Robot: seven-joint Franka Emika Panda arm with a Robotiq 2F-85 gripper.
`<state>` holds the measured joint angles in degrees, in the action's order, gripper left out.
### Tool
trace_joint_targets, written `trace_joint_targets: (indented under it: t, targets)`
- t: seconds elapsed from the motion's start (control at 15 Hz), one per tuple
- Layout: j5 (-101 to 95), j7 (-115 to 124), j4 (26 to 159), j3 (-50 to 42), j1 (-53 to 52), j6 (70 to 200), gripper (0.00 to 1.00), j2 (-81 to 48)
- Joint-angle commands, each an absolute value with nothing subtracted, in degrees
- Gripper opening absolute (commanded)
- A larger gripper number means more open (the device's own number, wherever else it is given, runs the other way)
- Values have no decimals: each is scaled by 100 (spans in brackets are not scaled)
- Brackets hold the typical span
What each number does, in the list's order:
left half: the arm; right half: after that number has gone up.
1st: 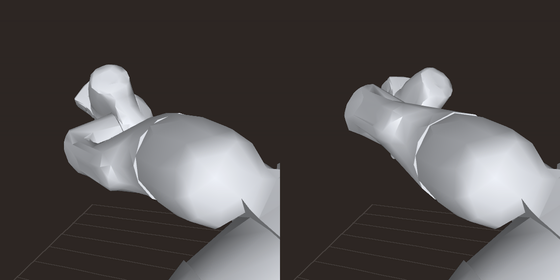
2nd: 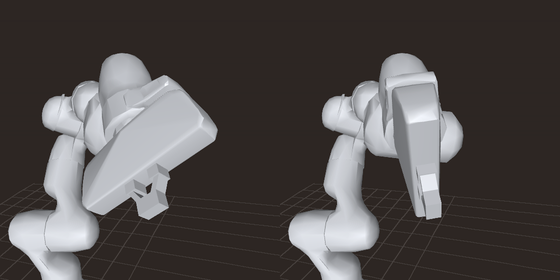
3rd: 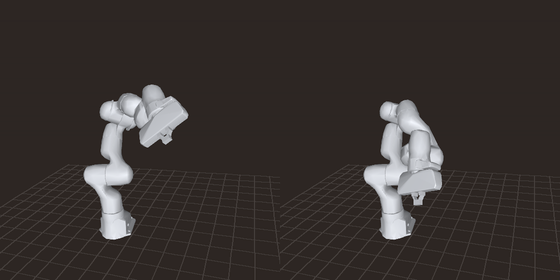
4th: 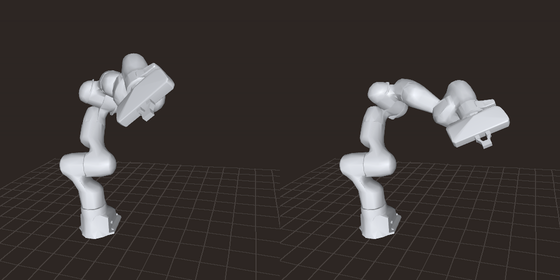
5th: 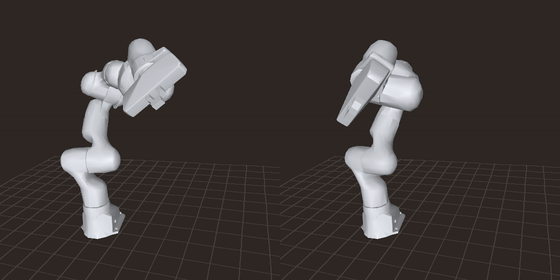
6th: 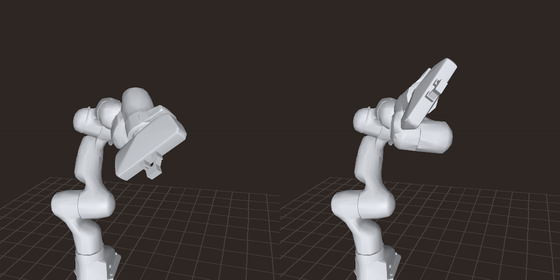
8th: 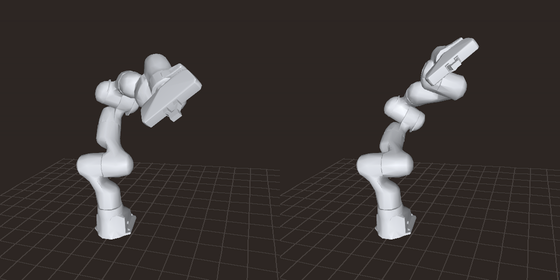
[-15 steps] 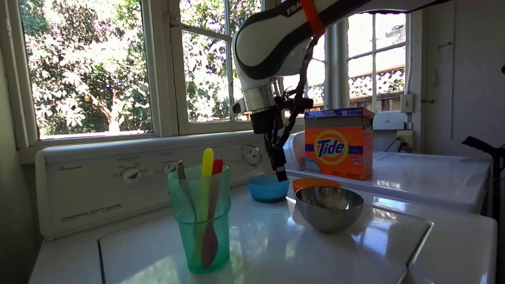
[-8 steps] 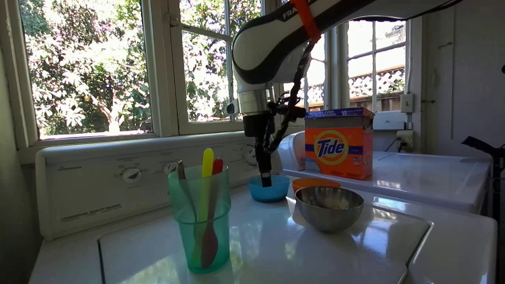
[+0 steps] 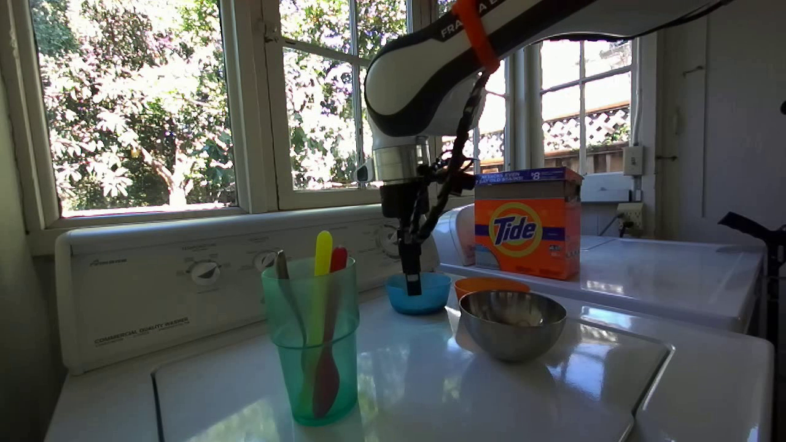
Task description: Move the green cup to the left, then put the blue bowl in the orange bowl
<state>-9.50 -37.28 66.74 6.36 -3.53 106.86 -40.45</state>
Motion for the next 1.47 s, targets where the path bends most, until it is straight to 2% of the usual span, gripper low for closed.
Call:
trace_joint_targets:
  t: [0.0, 1.4]
  targets:
    - [-895, -3540, 6726, 612, -354, 10678, 0, -4084]
    - [-1790, -2869, 6948, 440, -901, 9903, 1, -3324]
